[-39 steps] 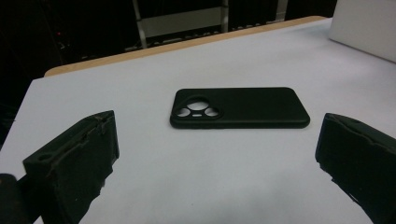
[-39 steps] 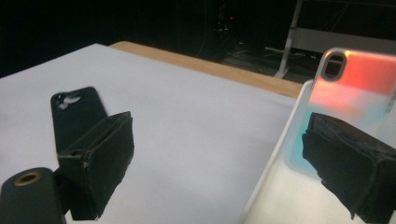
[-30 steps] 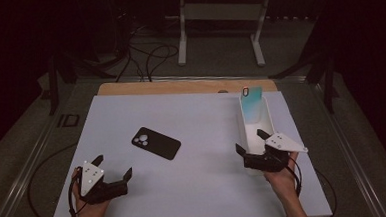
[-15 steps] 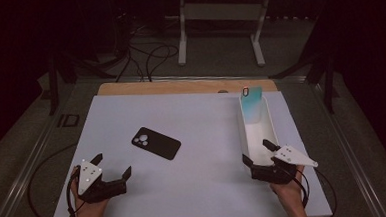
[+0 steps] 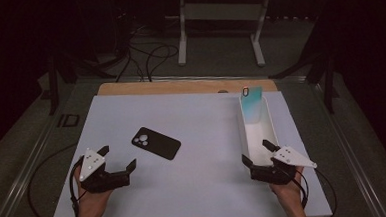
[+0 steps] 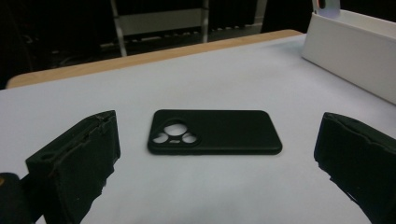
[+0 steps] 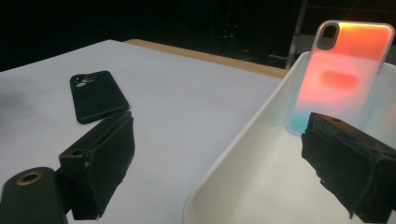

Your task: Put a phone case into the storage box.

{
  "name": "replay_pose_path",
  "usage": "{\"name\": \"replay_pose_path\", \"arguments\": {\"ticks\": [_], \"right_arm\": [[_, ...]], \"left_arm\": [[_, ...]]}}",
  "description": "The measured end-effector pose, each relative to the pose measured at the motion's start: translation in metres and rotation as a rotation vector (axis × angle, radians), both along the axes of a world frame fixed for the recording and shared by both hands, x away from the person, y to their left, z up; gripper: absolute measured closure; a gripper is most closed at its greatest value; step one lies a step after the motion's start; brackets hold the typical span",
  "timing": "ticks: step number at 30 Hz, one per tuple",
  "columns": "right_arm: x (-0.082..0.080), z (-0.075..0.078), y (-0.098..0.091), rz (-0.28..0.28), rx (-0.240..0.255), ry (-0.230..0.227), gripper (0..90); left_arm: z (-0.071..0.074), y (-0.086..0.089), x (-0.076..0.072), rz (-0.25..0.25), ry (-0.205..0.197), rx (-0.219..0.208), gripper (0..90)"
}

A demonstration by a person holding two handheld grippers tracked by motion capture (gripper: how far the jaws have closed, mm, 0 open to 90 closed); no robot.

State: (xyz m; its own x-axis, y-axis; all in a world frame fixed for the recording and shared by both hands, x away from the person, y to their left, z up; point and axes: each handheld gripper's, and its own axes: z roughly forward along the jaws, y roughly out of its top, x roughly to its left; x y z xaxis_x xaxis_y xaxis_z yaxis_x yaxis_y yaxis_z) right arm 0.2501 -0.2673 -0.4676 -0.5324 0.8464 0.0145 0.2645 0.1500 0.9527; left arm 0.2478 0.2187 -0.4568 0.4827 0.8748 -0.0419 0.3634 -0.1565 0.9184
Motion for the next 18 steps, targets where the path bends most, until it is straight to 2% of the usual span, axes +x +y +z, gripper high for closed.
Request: {"name": "replay_pose_path", "arguments": {"ticks": [7,14,16,17,18], "right_arm": [[0.0,0.0,-0.001,-0.005,0.006,-0.002,9.6],[0.0,-0.001,-0.002,-0.009,0.01,0.004,9.6],[0.0,0.0,-0.002,-0.008,0.012,0.004,9.6],[-0.001,0.0,-0.002,-0.006,0.013,0.002,9.6],[-0.001,0.0,-0.002,-0.006,0.013,0.002,9.6]], "left_arm": [[0.006,-0.017,0.021,-0.049,0.03,0.017,1.5],[0.01,-0.035,0.044,-0.071,0.062,0.031,2.9],[0.01,-0.037,0.046,-0.071,0.064,0.032,3.7],[0.009,-0.041,0.051,-0.074,0.071,0.051,4.3],[0.009,-0.041,0.051,-0.074,0.071,0.051,4.6]]}}
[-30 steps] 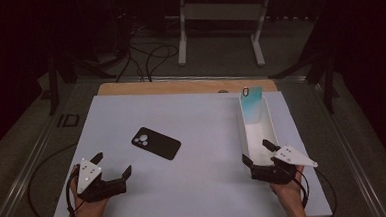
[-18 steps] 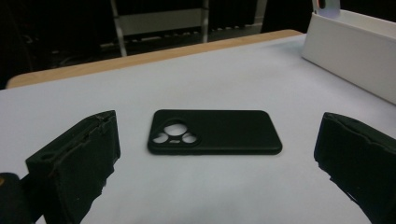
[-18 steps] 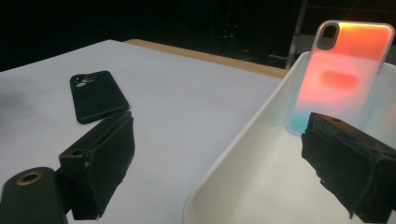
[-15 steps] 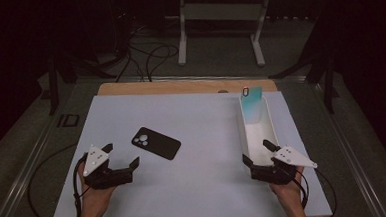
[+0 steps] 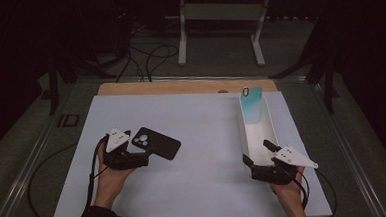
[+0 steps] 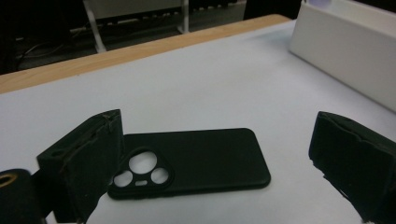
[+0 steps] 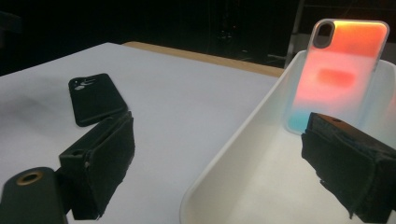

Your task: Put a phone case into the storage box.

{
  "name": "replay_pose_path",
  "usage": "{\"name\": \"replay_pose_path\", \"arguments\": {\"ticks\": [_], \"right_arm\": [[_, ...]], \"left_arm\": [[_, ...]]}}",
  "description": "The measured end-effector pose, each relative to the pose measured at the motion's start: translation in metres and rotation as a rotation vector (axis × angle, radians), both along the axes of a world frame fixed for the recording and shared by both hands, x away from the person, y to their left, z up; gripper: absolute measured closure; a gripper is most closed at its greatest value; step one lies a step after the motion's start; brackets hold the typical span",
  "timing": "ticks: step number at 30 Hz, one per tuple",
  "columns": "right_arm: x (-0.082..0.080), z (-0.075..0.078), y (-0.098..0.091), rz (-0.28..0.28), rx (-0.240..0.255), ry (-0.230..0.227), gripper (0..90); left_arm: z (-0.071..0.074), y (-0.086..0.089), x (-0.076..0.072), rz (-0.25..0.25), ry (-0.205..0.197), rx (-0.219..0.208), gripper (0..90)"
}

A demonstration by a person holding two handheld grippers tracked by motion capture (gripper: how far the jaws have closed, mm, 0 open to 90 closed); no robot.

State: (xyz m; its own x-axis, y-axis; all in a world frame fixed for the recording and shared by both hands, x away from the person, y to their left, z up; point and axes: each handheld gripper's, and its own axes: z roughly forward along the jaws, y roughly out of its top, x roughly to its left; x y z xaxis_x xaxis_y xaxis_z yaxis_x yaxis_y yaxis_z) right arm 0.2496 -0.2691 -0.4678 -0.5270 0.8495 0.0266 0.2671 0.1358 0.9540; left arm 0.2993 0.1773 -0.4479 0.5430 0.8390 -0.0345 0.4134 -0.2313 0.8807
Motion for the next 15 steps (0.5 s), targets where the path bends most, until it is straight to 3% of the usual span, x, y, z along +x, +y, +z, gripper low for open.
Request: {"name": "replay_pose_path", "arguments": {"ticks": [3,11,15], "right_arm": [[0.0,0.0,0.0,0.002,0.005,0.002,9.6],[0.0,0.0,0.0,0.0,0.005,0.007,9.7],[0.0,0.0,-0.001,-0.001,0.012,0.011,9.7]], "left_arm": [[-0.001,-0.007,0.007,0.005,-0.004,0.03,7.3],[-0.004,-0.014,0.024,0.006,0.004,0.0,22.3],[-0.009,-0.017,0.033,0.0,0.014,0.014,32.5]]}}
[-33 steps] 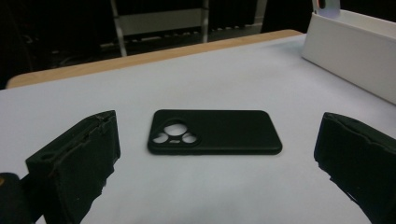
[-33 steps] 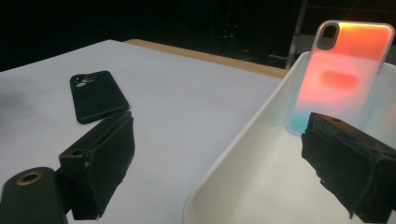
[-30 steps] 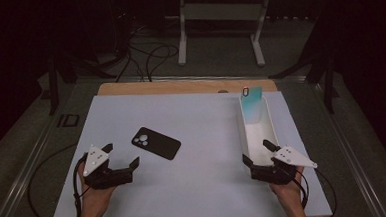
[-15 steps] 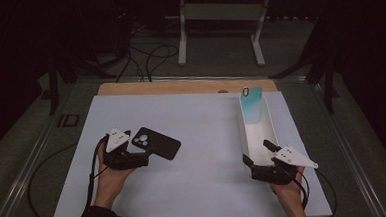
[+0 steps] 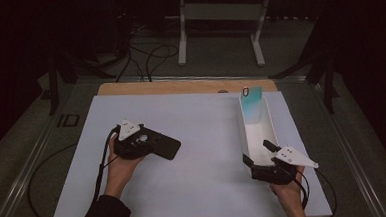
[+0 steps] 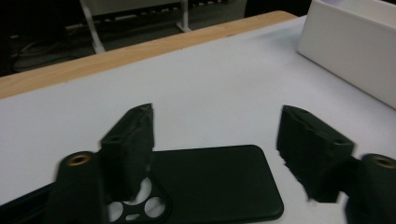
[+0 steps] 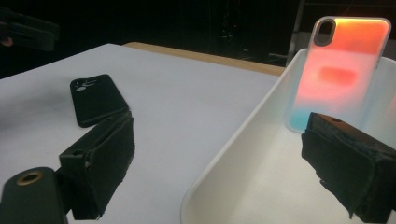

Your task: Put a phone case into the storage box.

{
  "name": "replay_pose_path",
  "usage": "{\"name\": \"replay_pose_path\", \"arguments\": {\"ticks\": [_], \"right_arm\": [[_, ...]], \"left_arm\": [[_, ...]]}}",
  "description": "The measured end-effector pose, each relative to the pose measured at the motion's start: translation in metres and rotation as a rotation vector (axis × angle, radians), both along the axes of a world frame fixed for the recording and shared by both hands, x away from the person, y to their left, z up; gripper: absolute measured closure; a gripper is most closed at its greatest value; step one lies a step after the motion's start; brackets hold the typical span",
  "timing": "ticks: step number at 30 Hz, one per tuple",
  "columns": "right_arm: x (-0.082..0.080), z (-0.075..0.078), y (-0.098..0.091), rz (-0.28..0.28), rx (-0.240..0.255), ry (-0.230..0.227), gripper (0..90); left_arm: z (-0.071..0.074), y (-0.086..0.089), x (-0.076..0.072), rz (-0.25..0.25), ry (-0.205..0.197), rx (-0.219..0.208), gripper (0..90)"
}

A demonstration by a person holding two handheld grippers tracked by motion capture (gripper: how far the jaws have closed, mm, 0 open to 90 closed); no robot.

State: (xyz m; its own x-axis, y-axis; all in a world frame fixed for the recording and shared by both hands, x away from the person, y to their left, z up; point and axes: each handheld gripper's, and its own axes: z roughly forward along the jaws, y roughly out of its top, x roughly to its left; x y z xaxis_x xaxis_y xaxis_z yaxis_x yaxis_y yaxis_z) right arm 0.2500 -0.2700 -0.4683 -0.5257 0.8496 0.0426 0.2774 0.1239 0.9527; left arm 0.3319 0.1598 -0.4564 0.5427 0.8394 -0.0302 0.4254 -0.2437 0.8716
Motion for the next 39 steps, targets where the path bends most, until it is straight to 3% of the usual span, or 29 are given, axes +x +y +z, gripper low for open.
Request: {"name": "replay_pose_path", "arguments": {"ticks": [7,10,18,22,39], "right_arm": [[0.0,0.0,0.0,-0.002,0.004,0.001,9.7],[0.0,0.0,0.0,-0.002,0.005,0.002,9.7],[0.0,0.0,0.0,-0.002,0.005,0.002,9.7],[0.0,0.0,0.0,-0.002,0.006,0.001,9.7],[-0.001,0.001,-0.001,-0.006,0.009,-0.007,9.7]], "left_arm": [[-0.012,-0.002,0.019,-0.004,0.045,0.001,49.6],[-0.016,-0.005,0.024,-0.01,0.045,0.008,61.1],[-0.026,-0.015,0.04,-0.024,0.093,-0.015,79.1],[-0.033,-0.027,0.046,-0.045,0.119,0.015,89.2],[-0.055,-0.065,0.065,-0.073,0.248,0.029,90.0]]}}
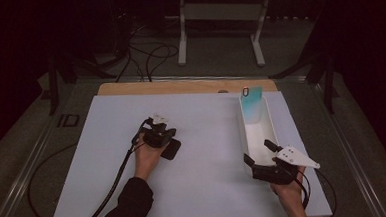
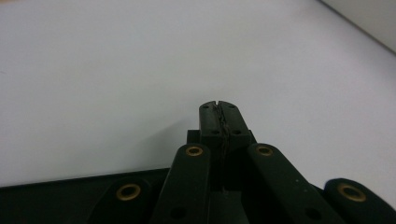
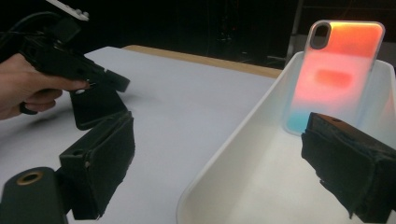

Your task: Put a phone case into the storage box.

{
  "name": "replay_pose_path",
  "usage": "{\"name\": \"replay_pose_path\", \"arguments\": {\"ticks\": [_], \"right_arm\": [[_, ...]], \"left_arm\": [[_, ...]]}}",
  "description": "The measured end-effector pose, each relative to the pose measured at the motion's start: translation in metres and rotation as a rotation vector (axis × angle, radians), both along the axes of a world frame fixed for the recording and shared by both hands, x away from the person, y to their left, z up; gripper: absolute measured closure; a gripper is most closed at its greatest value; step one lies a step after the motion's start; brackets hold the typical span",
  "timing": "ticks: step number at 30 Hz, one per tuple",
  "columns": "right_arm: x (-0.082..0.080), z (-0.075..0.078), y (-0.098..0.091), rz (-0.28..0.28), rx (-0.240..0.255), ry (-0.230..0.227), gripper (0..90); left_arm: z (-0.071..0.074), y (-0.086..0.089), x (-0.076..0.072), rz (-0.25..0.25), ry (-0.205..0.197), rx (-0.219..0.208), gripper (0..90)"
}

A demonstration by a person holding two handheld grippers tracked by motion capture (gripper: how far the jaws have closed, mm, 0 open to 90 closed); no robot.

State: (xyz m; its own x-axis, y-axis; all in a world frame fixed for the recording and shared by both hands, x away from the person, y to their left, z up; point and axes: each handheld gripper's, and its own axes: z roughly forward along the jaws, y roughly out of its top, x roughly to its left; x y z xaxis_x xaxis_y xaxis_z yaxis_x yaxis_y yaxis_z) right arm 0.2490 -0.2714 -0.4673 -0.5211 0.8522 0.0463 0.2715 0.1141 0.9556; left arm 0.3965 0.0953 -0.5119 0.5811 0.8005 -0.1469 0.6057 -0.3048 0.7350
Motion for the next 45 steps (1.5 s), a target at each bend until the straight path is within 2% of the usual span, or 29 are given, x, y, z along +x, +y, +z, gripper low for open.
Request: {"name": "replay_pose_path", "arguments": {"ticks": [2,3,10,13,16,18,19,20,25,26,27,28,29,32,34,36,37,41,45], "right_arm": [[0.0,0.0,0.0,0.001,-0.001,0.0,9.7],[0.0,0.0,0.0,-0.001,-0.002,0.0,9.7],[0.0,-0.001,0.0,-0.002,-0.001,-0.002,9.7],[0.0,-0.001,0.0,-0.002,-0.002,-0.002,9.7],[-0.001,0.0,0.0,-0.001,-0.001,-0.004,9.7],[-0.001,0.0,0.0,-0.001,-0.001,-0.005,9.7],[-0.001,0.001,0.0,-0.004,0.001,-0.006,9.7],[-0.001,0.001,0.0,-0.004,0.001,-0.006,9.7],[-0.001,0.001,0.0,0.0,-0.009,-0.013,9.7],[-0.001,0.001,0.0,0.0,-0.009,-0.013,9.7],[-0.001,0.001,0.0,0.0,-0.011,-0.012,9.7],[-0.001,0.001,0.0,0.0,-0.011,-0.012,9.7],[-0.001,0.001,0.0,0.0,-0.01,-0.012,9.7],[-0.001,0.001,0.001,0.001,-0.012,-0.013,9.7],[-0.001,0.002,0.001,0.003,-0.01,-0.009,9.7],[-0.001,0.002,0.001,0.005,-0.011,-0.01,9.7],[0.0,0.002,0.002,0.01,-0.016,-0.009,9.7],[0.0,0.003,0.002,0.011,-0.02,-0.009,9.7],[0.0,0.003,0.002,0.015,-0.021,-0.008,9.7]], "left_arm": [[-0.002,-0.002,0.001,-0.002,0.01,0.002,90.0],[-0.004,-0.007,0.002,-0.006,0.03,0.018,90.0],[-0.01,-0.012,0.003,-0.019,0.068,0.053,90.0],[-0.01,-0.011,0.003,-0.014,0.089,0.036,90.0],[-0.009,-0.013,-0.002,-0.051,0.113,0.066,90.0],[-0.009,-0.013,-0.002,-0.051,0.113,0.066,90.0],[-0.008,-0.009,-0.013,-0.074,0.122,0.068,90.0],[-0.008,-0.009,-0.013,-0.074,0.122,0.068,90.0],[-0.008,0.007,-0.037,-0.072,0.123,0.059,90.0],[-0.008,0.007,-0.037,-0.072,0.123,0.059,90.0],[-0.008,0.013,-0.046,-0.07,0.116,0.059,90.0],[-0.008,0.013,-0.046,-0.07,0.116,0.059,90.0],[-0.008,0.02,-0.053,-0.065,0.112,0.066,90.0],[-0.008,0.027,-0.06,-0.052,0.112,0.07,90.0],[-0.008,0.039,-0.069,-0.026,0.119,0.061,90.0],[-0.007,0.043,-0.072,-0.015,0.115,0.067,90.0],[-0.008,0.051,-0.076,0.003,0.107,0.07,90.0],[-0.009,0.065,-0.083,0.049,0.099,0.059,90.0],[-0.009,0.068,-0.085,0.066,0.093,0.065,90.0]]}}
